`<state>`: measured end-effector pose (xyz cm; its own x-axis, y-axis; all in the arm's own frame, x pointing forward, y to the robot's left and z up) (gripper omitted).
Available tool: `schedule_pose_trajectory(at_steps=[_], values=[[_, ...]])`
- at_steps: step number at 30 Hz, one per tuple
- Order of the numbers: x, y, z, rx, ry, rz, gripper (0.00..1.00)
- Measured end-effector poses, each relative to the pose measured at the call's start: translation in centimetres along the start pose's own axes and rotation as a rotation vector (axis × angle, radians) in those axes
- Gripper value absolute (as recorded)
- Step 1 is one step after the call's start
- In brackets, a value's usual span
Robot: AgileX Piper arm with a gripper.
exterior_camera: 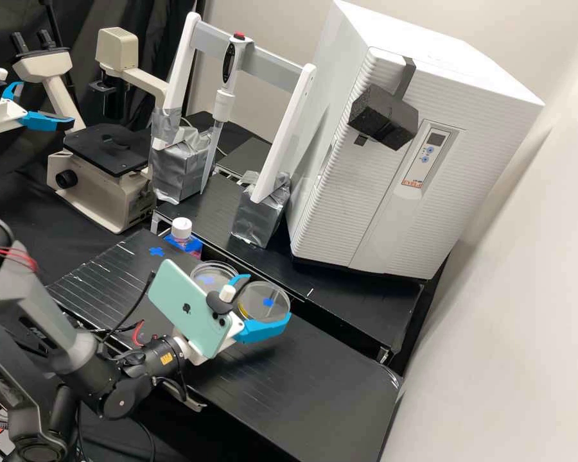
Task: Close the lid
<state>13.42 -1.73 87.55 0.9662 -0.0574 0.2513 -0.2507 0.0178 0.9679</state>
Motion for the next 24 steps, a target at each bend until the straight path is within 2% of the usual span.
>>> schedule_pose_trajectory(at_steps=[2,5,11,14,19,24], values=[[-0.4,0.3,-1.1,-0.008,0.052,0.023,0.0],[-0.8,0.1,-2.4,-0.015,0.121,0.004,0.0],[-0.9,-1.6,-3.5,-0.059,0.214,-0.158,0.0],[-0.8,-2.2,-3.5,-0.059,0.227,-0.213,0.0],[-0.5,-2.8,-3.0,-0.039,0.215,-0.265,0.0],[-0.1,-3.4,-2.3,-0.06,0.2,-0.309,0.0]])
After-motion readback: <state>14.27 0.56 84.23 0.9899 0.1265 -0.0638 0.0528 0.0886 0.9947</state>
